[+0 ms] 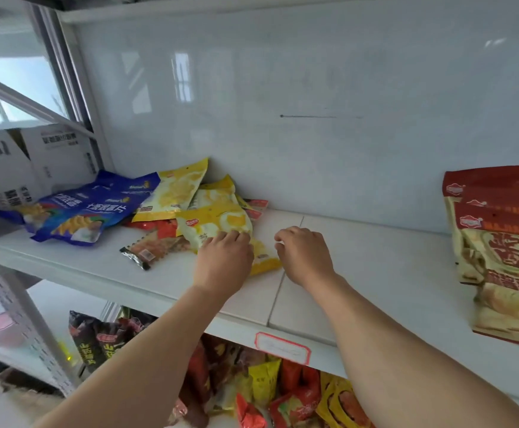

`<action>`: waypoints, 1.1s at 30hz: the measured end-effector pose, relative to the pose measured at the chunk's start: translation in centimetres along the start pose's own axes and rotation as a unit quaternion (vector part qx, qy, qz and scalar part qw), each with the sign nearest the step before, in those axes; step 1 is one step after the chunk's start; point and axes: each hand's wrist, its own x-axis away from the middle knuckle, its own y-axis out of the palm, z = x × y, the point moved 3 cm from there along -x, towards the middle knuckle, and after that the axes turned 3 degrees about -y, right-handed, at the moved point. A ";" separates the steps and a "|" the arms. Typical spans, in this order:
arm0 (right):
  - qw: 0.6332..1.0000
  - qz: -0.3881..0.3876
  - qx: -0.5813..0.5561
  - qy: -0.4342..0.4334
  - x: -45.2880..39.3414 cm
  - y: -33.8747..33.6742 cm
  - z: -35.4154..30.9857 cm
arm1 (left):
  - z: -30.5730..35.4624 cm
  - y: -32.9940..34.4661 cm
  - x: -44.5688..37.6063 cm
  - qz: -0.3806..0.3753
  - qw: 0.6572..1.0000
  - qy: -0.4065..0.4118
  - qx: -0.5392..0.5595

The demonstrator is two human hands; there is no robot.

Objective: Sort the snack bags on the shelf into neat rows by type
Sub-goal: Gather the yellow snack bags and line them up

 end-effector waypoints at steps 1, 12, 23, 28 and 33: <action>1.000 -0.004 -0.016 0.014 -0.6 0.1 -1.0 | -1.0 -0.1 -0.2 0.000 1.000 -0.012 0.020; 0.949 -0.131 -0.179 0.225 -6.1 3.6 -5.0 | -7.7 0.8 -3.2 0.002 0.973 -0.183 0.137; 0.875 -0.039 -0.384 0.290 -8.8 6.4 -5.8 | -13.3 2.6 -7.0 0.027 0.936 -0.276 0.216; 0.852 -0.004 -0.427 0.303 -10.4 6.6 -6.3 | -16.0 3.7 -8.9 0.037 0.930 -0.279 0.237; 0.832 0.038 -0.434 0.345 -11.6 7.2 -7.5 | -19.6 5.5 -11.2 0.002 0.921 -0.291 0.259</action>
